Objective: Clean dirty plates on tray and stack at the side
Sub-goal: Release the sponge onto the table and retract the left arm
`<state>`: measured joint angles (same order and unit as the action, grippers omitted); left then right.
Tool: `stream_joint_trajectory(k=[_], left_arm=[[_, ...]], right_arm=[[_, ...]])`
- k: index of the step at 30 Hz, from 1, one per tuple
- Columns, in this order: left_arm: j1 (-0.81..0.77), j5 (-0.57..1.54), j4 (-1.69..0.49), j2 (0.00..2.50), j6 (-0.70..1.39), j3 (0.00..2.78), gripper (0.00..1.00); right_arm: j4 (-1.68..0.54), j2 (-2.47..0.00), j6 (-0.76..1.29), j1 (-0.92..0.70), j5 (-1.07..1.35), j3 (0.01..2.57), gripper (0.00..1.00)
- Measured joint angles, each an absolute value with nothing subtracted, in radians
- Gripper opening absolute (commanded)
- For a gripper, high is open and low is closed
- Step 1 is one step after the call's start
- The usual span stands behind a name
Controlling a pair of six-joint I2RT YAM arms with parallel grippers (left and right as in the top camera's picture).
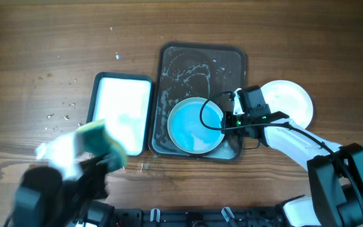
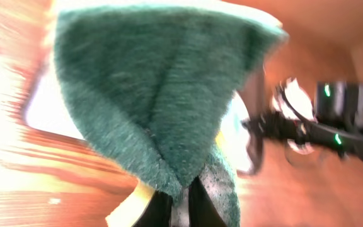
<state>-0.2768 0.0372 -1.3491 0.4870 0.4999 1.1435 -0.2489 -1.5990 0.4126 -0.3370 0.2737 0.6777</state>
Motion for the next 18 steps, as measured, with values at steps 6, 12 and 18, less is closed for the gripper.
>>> stream_joint_trajectory(k=[6, 12, 18], left_arm=[[-0.261, -0.059, -1.428, 0.463, 0.504, 1.151, 0.51], [-0.26, -0.062, -1.394, 0.516, 0.654, 1.15, 1.0], [-0.26, -0.062, -1.377, 0.516, 0.862, 1.149, 1.0]], right_arm=[[-0.438, -1.181, 0.353, -0.374, 0.262, 0.672, 0.12], [-0.495, -0.643, 0.308, -0.443, 0.268, 0.693, 1.0], [-0.588, -0.611, 0.472, -0.443, 0.281, 0.693, 1.0]])
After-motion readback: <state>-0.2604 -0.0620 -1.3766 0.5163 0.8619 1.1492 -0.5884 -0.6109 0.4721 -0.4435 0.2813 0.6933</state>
